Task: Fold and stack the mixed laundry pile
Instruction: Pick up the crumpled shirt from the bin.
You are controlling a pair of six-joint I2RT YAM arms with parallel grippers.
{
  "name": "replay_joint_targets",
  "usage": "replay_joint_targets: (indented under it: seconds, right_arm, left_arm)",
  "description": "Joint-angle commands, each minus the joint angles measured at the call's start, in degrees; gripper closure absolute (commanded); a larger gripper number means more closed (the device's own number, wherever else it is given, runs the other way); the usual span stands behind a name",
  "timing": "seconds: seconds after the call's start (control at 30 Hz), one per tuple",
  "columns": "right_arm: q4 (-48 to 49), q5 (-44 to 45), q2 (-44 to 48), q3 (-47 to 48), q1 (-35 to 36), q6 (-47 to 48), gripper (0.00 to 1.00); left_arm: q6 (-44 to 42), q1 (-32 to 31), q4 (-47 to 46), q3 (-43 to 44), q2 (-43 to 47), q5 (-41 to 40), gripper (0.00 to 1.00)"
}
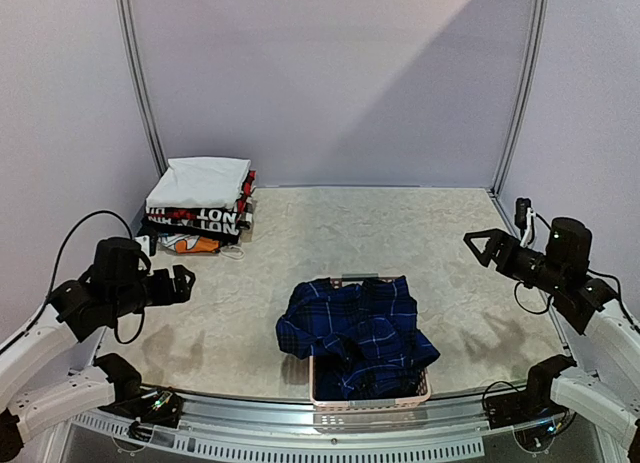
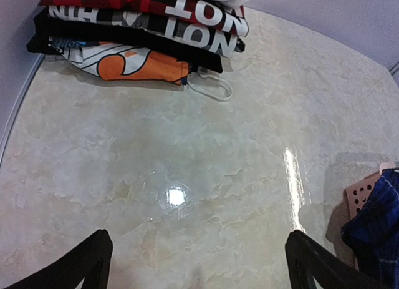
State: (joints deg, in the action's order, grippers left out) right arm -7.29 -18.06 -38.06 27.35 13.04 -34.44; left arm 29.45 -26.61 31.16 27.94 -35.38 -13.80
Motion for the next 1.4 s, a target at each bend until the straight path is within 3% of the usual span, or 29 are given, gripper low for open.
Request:
replay_joint_targets:
  seconds: [0.0,0.27,0.67,0.9,1.1,1.37]
  right_arm:
    - [1.45,-3.15,-1.64,0.83,-1.51,-1.85,0.01]
    - [-3.80,-1.30,-5.78,3.56,1.44,-3.71,0.01]
    - [-18.81,11.54,-10.78,12.46,21.88,-3.30,0.01]
    - [-20.31,13.20,-13.29,13.33,30.94,-3.30,0.01]
    - [-19.27,13.58,-15.54,14.10,35.13,-2.69,0.01]
    - [-18.40,13.15,-18.42,14.08,36.08,-2.38,0.01]
  left_arm:
    - [0.60,-3.10,-1.37,1.90,-1.55,0.62,0.01]
    - [0.58,-8.29,-3.18,2.83,-4.58,1.29,0.04]
    - [-2.17,-21.45,-9.10,6.70,-14.05,1.35,0.07]
    - [-5.12,-29.54,-17.02,10.51,-23.77,7.20,0.07]
    - [-4.06,-32.68,-22.70,12.39,-32.04,11.76,0.08]
    - [-3.07,-33.26,-25.55,13.11,-39.13,15.55,0.34]
